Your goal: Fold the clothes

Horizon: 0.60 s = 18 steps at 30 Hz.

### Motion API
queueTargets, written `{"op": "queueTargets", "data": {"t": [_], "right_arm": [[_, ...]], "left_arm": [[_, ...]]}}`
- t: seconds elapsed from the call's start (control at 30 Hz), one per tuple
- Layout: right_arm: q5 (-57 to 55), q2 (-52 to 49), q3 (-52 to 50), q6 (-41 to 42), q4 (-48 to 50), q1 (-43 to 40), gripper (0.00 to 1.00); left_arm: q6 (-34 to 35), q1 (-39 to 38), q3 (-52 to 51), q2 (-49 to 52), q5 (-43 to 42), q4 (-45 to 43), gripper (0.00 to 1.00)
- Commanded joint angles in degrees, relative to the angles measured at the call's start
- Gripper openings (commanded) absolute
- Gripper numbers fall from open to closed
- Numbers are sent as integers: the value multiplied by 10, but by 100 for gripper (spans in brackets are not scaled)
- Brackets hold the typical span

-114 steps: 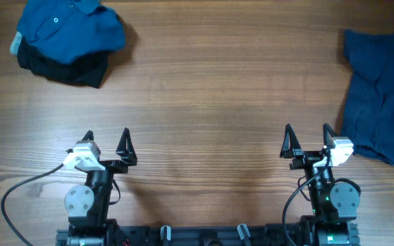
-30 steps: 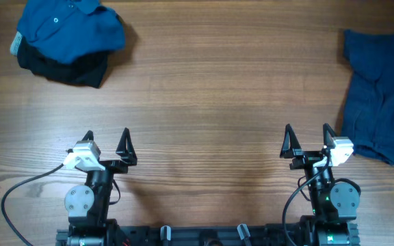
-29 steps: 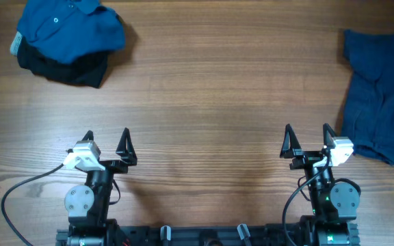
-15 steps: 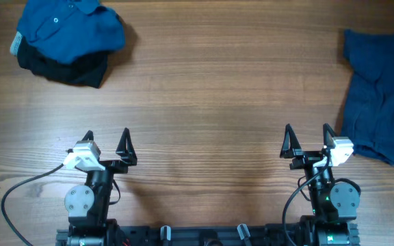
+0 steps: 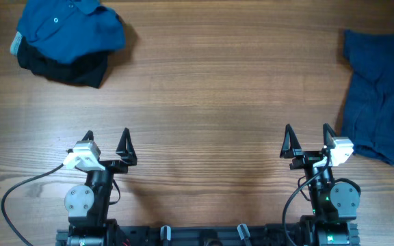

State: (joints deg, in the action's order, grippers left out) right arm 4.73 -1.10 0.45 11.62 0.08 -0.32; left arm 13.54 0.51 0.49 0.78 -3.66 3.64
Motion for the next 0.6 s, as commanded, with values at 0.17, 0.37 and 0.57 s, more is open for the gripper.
{"op": "queueTargets", "data": {"t": [0.17,0.37,0.57], "right_arm": [[9,3,-2,-10,3,2,100],[60,3,-2,149,5,2,100],[183,-21,-1,447,18,2,100]], "left_arm": [[-14,4,-2,-4,7,5,100],[-14,4,-2,-4,7,5,100],[-14,4,-2,-4,7,5,100]]}}
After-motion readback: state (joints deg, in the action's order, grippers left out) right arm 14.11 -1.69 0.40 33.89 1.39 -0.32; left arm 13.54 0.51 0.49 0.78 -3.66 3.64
